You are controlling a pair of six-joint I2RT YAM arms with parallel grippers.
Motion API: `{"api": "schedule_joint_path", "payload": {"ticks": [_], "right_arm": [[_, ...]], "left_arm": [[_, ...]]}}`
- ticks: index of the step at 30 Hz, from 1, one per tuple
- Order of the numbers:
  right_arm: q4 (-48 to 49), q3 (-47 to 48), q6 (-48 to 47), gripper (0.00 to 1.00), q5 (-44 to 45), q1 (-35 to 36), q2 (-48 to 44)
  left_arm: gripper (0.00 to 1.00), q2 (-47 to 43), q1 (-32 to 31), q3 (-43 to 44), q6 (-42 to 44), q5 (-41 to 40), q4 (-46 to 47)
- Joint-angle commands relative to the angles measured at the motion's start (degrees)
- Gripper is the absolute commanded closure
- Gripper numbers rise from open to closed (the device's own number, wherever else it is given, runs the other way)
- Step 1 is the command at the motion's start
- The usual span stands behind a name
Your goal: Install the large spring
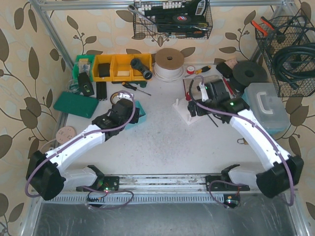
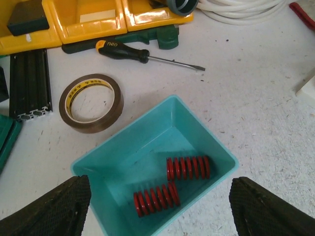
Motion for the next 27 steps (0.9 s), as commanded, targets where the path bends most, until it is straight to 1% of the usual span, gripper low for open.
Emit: {"api": "schedule_joint_path", "payload": {"ticks": [1, 5, 6, 8, 9, 11, 13, 15, 17, 20, 22, 24, 27], "right_arm": [[3.59, -8.04, 2.54, 0.0, 1.61, 0.19, -7.47], [4.76, -12.97, 2.78, 0.0, -1.03, 0.28, -13.89], [4.91, -13.65, 3.44, 0.0, -2.7, 0.28, -14.87], [5.82, -15.66, 5.1, 0.01, -6.64, 0.33, -16.48], [5.93, -16.49, 6.15, 0.01, -7.6, 0.29, -17.15], [4.82, -17.25, 8.5, 0.02, -8.21, 0.3, -18.62], [2.33, -17.17, 9.94, 0.02, -7.89, 0.33, -21.04], [-1.5, -16.38, 11.04, 0.02, -5.3, 0.3, -24.07], [-6.74, -13.19, 11.44, 0.02, -1.72, 1.02, -24.57], [-11.64, -10.64, 11.08, 0.02, 0.1, 1.72, -23.43], [-13.16, -9.9, 10.94, 0.02, 1.18, 1.69, -23.54], [-12.76, -9.64, 9.87, 0.02, 2.34, 1.76, -24.05], [-14.26, -6.77, 8.83, 0.02, 3.45, 1.73, -23.28]], "left_arm": [[0.21, -0.37, 0.73, 3.15, -3.65, 0.24, -5.19], [0.27, 1.33, 1.72, 5.93, -3.33, 0.48, -5.34], [0.28, 1.81, 1.71, 6.87, -2.4, 2.3, -5.6], [0.32, 3.0, 1.71, 8.81, -3.2, 5.08, -6.95], [0.33, 3.9, 1.67, 10.43, -3.73, 5.25, -9.79], [0.34, 6.22, 1.87, 15.27, -6.43, 2.64, -16.93], [0.37, 8.31, 1.99, 20.63, -9.13, 0.74, -22.76], [0.42, 9.7, 2.2, 24.55, -11.51, 2.02, -25.42], [0.46, 11.13, 2.26, 26.49, -10.96, 5.19, -25.32], [0.49, 15.7, 2.34, 29.66, -10.23, 4.91, -30.37], [0.5, 18.76, 2.78, 30.56, -9.43, 4.28, -32.34], [0.5, 21.23, 3.9, 30.21, -10.4, 4.76, -33.56], [0.52, 24.48, 6.14, 28.75, -12.3, 8.74, -32.77]]}}
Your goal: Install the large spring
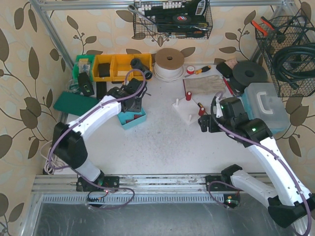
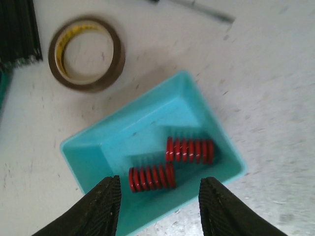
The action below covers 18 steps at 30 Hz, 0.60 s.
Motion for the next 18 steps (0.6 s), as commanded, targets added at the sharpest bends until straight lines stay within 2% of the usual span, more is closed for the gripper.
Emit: {"api": "schedule_joint_path", "payload": {"ticks": [1, 8, 13, 18], "right_arm": [[-5.34, 5.05, -1.06, 0.02, 2.98, 0.24, 0.96], [-12.07, 3.08, 3.45, 0.02, 2.76, 0.18, 0.64], [-15.37, 7.19, 3.27, 0.02, 5.62, 0.21, 2.82], [-15.78, 9.36, 3.42, 0.02, 6.37, 0.18, 5.05]], "left_arm": [[0.53, 4.06, 3.35, -1.22, -2.8, 4.81, -3.67], [0.56, 9.67, 6.75, -0.69, -0.39, 11.76, 0.34], [0.59, 12.32, 9.02, -1.8, -0.71, 18.31, 3.28], [0.59, 17.13, 9.71, 1.92, 2.39, 19.85, -0.58]]}}
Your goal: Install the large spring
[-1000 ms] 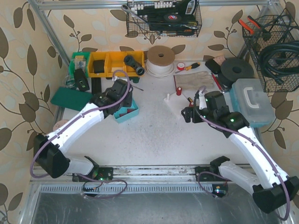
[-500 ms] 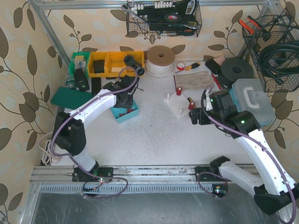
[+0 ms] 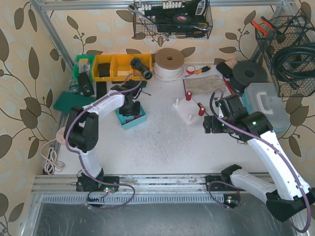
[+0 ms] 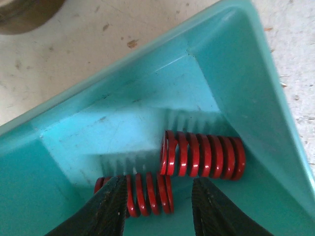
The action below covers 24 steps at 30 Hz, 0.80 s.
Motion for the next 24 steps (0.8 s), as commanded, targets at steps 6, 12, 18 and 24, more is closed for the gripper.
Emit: {"api": "schedule_joint_path", "payload": {"ticks": [6, 12, 18, 24], "right_arm": [[-1.61, 2.14, 2.0, 0.02, 1.53, 0.19, -0.27], [-2.08, 2.1, 1.2, 0.02, 1.08, 0.21, -1.07], [-2.8, 3.2, -0.7, 0.03, 0.66, 0.14, -2.32], [-3.12, 3.16, -1.32, 0.03, 0.37, 0.18, -3.68]], "left_arm": [[0.58, 3.84, 2.63, 6.64, -3.0, -0.68, -5.56], [0.58, 4.48, 3.82, 12.71, -16.88, 1.77, -8.02], [0.62, 4.11, 3.82, 12.29, -28.78, 0.92, -9.06], [0.66, 3.97, 3.91, 8.08, -38.57, 3.26, -6.68]]}}
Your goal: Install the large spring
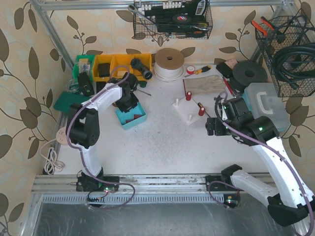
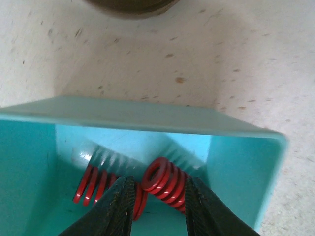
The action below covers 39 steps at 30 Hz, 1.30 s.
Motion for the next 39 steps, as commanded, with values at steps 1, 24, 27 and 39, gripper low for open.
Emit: {"api": "schedule_joint_path", "payload": {"ticks": [1, 24, 27, 39], "right_arm": [[-1.66, 1.98, -0.88, 0.03, -0.34, 0.14, -1.7], [-4.14, 1.6, 0.33, 0.03, 0.83, 0.15, -5.18], [-4.36, 1.81, 0.52, 0.03, 1.07, 0.18, -5.25], [-4.97, 2.57, 0.52, 0.03, 1.86, 0.17, -4.86]], "left_arm": [[0.67, -0.87, 0.17, -2.95, -9.76, 2.77, 0.78], [0.61, 5.2, -1.31, -5.12, -13.72, 7.28, 6.83], [0.62, 6.11, -1.27, -4.39, -12.83, 5.66, 6.95], [0.69, 8.56, -1.24, -1.53, -10.98, 4.19, 9.05]]}}
